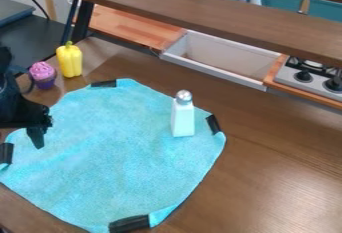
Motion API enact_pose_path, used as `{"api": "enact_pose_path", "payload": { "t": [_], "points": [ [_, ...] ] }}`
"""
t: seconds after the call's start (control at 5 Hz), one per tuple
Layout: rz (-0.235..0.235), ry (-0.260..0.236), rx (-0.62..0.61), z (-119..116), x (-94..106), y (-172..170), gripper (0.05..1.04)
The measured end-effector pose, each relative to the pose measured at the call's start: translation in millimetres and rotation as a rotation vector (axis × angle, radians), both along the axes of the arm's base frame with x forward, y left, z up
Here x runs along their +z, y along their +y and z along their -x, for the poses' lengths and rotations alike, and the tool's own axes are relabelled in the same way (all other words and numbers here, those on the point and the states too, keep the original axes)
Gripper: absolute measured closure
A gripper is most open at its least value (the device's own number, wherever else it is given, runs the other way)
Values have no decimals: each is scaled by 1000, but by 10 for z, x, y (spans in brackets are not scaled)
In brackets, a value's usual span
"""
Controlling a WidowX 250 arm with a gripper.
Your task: Moved the white figure from the right side of the cloth to the table
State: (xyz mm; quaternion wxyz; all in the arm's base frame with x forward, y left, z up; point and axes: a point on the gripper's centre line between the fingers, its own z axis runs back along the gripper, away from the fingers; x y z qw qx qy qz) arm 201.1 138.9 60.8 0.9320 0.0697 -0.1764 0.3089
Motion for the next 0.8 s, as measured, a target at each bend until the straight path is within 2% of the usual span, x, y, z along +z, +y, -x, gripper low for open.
{"api": "enact_pose_path", "payload": {
  "t": [0.2, 0.4, 0.6, 0.8],
  "points": [
    [19, 18, 10, 14, -38, -26, 83],
    [62, 23, 17, -188, 71, -193, 83],
    [85, 35, 28, -417, 77, -358, 83],
    [77, 14, 40, -672, 101, -525, 83]
  ]
}}
